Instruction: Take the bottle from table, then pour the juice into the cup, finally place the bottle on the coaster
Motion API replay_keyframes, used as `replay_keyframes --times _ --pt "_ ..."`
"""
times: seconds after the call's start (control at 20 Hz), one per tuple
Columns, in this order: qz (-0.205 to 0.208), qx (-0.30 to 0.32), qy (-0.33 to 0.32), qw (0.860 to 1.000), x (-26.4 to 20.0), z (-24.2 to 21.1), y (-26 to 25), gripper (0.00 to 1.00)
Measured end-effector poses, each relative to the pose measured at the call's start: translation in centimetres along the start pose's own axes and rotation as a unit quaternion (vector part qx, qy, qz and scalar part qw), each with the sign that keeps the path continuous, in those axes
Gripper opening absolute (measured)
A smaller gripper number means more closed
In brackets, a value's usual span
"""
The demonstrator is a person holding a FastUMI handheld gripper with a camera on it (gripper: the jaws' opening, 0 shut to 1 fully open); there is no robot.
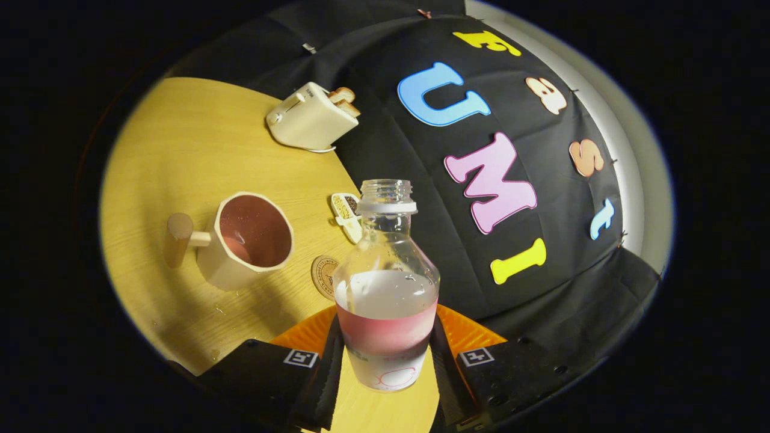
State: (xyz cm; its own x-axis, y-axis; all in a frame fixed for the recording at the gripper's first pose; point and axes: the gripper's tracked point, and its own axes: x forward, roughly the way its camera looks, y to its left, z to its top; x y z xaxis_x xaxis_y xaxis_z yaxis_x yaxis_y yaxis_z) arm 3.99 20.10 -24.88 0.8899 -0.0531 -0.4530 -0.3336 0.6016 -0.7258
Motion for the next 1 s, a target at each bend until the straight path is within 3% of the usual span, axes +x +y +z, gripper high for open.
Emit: replay_keyframes --times 0.6,1.0 --pt "0.009 -0.131 0.037 0.991 0.8 -1.2 1.7 0.7" --pt "0.015 -0.182 0.043 0.982 1.3 -1.6 2.2 0.69"
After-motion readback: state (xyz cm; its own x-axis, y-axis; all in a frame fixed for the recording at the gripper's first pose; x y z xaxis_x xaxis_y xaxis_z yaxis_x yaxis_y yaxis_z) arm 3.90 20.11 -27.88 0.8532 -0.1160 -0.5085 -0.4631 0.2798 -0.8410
